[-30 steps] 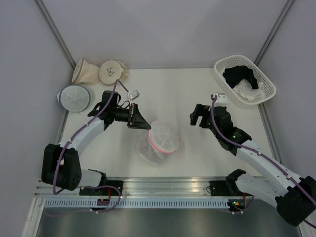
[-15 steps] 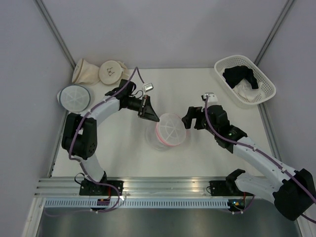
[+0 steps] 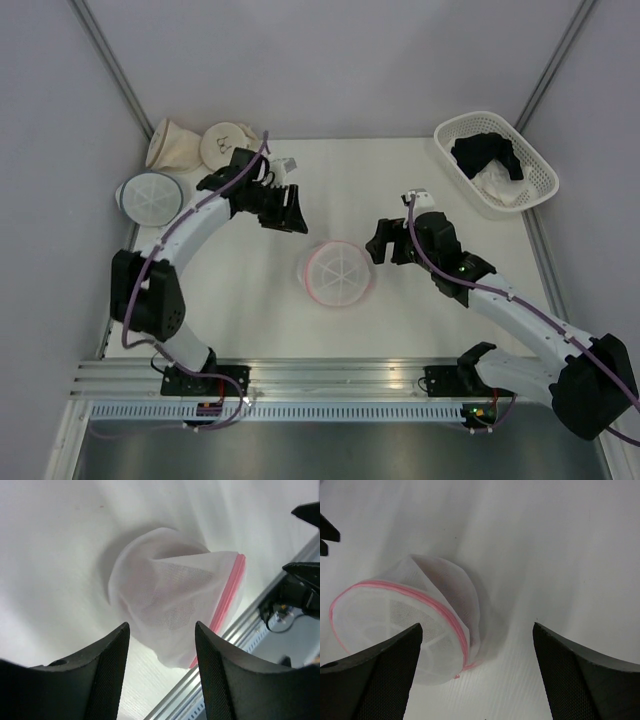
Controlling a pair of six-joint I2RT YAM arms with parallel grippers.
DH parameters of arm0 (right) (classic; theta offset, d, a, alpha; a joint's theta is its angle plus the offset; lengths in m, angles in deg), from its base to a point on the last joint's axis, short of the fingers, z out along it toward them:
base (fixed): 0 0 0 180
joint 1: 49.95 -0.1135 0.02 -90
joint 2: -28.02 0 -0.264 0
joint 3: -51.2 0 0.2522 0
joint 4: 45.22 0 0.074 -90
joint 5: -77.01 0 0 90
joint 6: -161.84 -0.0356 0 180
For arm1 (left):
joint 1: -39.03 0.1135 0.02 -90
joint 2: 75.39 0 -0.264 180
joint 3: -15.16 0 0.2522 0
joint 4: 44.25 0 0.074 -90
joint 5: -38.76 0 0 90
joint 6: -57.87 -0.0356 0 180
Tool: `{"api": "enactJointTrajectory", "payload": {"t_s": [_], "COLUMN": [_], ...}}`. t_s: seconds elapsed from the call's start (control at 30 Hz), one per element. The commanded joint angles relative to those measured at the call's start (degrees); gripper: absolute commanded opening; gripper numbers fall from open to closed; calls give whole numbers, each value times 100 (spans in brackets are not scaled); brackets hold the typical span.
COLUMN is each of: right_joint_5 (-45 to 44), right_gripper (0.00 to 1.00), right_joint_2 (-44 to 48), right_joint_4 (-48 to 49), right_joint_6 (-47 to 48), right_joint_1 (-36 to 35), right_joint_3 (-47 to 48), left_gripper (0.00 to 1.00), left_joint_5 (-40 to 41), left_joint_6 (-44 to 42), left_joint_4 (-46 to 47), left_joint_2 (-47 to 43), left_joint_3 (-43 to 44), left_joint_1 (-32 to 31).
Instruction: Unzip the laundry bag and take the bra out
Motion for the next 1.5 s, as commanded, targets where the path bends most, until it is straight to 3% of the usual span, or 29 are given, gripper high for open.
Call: {"api": "enactJointTrajectory", "payload": {"t_s": [0.0,0.13,0.17,0.2,0.23,0.3,0.47,0.6,0.7,0.83,1.0,1.03,1.13,1.37,1.47], "right_joint_5": [461,874,1048,1111,1164,1287,1375,1673,1832,2096,1841,1798,1815,2096,1728], "right_gripper": [94,90,88,88,87,86,94,93,84,50,33,21,0,1,1], "right_joint_2": [-150,-229,-220,-194,-150,-80,-123,-509,-939,-1818,-2688,-2760,-2892,-2393,-2163], "right_joint_4": [245,544,605,649,676,676,623,999,1464,1792,1915,1959,2047,2371,2758], "right_joint_6": [79,44,35,35,27,88,202,89,18,70,158,158,141,-543,-1771], "right_joint_1": [-3,-3,-3,-3,-11,-3,-20,-20,-20,-20,-64,-82,-143,-161,-161], "right_joint_3": [172,-12,-100,-153,-188,-302,-513,-558,-549,-190,215,285,391,260,76], "left_gripper": [60,61,61,61,67,68,69,69,70,70,70,70,70,69,69], "left_joint_5": [1757,2347,2330,2225,1928,1637,714,484,423,353,317,334,335,335,396], "left_joint_6": [1180,2180,2375,2551,2857,3088,3545,3722,3775,3810,3915,3924,3968,4012,4047], "left_joint_4": [842,1659,1862,2082,2528,2751,3366,3824,4000,4009,4009,4000,3956,3868,3877], "left_joint_2": [-1379,-3082,-3765,-4155,-4455,-5130,-5889,-6399,-6646,-6646,-6988,-7058,-7270,-7341,-7340], "left_joint_3": [-453,-1918,-2202,-2787,-3037,-3468,-4462,-5086,-5201,-5263,-5456,-5482,-5570,-5728,-5816], "left_joint_1": [-50,-95,-103,-112,-147,-191,-288,-297,-297,-297,-297,-297,-306,-297,-297]}}
